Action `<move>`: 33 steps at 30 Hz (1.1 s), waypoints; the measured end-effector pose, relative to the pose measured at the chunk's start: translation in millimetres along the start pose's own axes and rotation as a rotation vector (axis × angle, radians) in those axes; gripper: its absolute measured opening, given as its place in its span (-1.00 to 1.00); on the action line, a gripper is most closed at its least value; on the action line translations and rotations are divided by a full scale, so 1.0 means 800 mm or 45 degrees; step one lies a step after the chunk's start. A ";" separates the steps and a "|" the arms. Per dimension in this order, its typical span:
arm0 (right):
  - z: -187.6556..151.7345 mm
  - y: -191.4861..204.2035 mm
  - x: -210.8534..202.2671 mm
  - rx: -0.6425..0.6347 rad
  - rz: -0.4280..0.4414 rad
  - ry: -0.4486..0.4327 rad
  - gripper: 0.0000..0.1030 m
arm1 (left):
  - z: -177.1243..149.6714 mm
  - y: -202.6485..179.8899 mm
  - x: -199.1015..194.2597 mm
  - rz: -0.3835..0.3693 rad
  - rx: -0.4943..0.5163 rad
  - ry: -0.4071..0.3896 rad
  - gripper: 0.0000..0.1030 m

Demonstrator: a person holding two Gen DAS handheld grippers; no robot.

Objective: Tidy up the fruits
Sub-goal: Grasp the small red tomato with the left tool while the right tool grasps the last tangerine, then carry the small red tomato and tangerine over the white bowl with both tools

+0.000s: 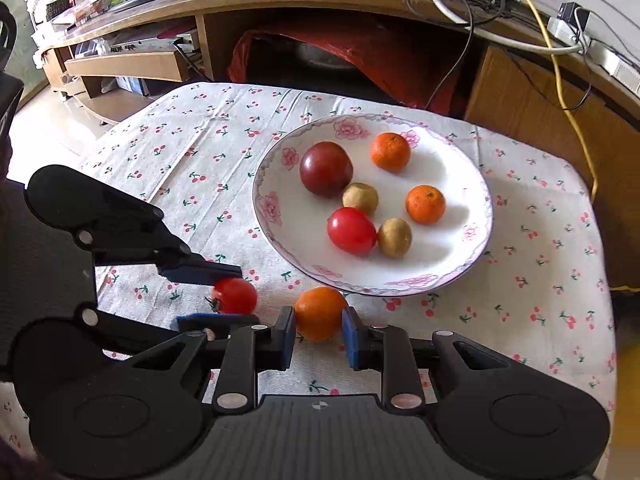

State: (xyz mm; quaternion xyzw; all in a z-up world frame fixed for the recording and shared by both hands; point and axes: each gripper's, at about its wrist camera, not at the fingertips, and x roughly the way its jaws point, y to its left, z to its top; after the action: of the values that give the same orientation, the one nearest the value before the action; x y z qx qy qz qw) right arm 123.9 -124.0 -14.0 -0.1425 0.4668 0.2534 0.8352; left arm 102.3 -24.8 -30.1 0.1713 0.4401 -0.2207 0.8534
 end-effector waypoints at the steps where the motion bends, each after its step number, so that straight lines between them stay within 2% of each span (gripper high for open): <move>1: 0.000 0.001 -0.001 -0.006 -0.009 0.001 -0.62 | 0.000 0.001 0.000 0.003 -0.001 0.002 -0.32; 8: -0.007 0.007 0.003 -0.064 -0.059 0.017 -0.61 | 0.000 0.000 0.007 0.016 0.013 0.016 -0.31; 18: -0.003 0.003 0.006 -0.034 -0.040 0.016 -0.61 | 0.001 -0.004 0.002 0.025 0.048 0.017 -0.32; 33: 0.010 0.008 -0.021 -0.034 -0.026 -0.046 -0.68 | 0.020 0.015 -0.013 0.089 0.006 -0.041 -0.32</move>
State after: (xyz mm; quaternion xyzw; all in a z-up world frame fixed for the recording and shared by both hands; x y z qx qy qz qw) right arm 118.2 -119.8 4.5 -0.1536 0.4467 0.2537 0.8441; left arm 113.9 -19.9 -11.5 0.1851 0.4194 -0.1946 0.8672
